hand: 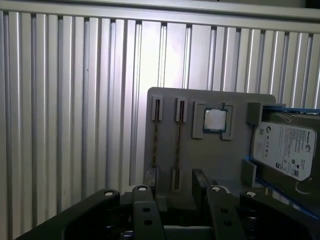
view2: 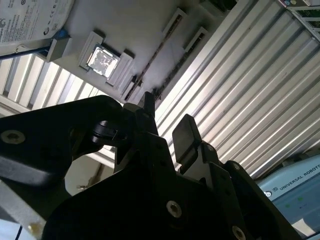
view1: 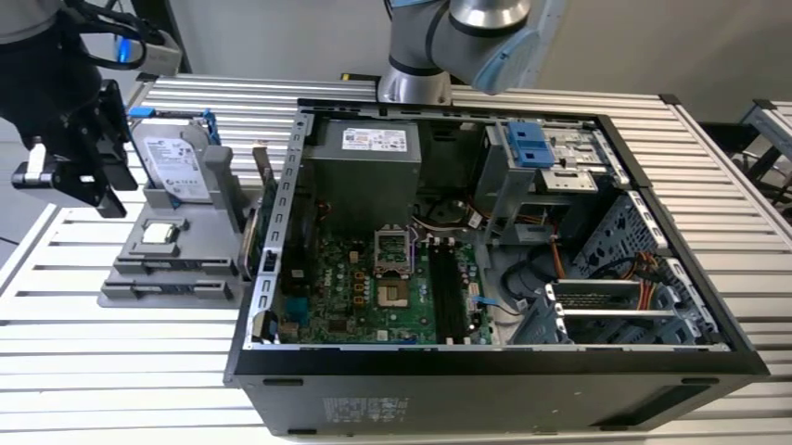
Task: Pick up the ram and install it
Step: 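Pick up the ram and move it above insertion slot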
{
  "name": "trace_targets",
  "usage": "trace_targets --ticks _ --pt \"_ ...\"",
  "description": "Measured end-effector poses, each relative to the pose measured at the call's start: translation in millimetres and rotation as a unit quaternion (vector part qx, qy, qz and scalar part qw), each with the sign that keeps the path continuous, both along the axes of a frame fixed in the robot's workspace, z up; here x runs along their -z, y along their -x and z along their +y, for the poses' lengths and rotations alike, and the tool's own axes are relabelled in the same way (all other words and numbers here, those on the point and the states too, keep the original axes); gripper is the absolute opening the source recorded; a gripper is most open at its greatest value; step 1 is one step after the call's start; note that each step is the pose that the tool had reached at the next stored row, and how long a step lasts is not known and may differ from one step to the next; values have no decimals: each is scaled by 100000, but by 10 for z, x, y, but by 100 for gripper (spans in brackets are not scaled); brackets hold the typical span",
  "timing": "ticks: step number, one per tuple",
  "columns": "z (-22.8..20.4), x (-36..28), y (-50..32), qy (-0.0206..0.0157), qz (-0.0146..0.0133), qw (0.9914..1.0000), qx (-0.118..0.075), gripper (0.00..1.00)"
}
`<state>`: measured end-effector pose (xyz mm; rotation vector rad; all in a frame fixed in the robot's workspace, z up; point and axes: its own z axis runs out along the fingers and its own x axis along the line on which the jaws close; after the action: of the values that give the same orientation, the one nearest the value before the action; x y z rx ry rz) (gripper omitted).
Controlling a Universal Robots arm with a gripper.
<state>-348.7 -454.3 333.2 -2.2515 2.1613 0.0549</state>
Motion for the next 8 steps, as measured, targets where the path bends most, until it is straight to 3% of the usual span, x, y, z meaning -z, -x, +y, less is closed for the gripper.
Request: trace_targets --ticks 8 --pt "0 70 -3 6 6 100000 32 100"
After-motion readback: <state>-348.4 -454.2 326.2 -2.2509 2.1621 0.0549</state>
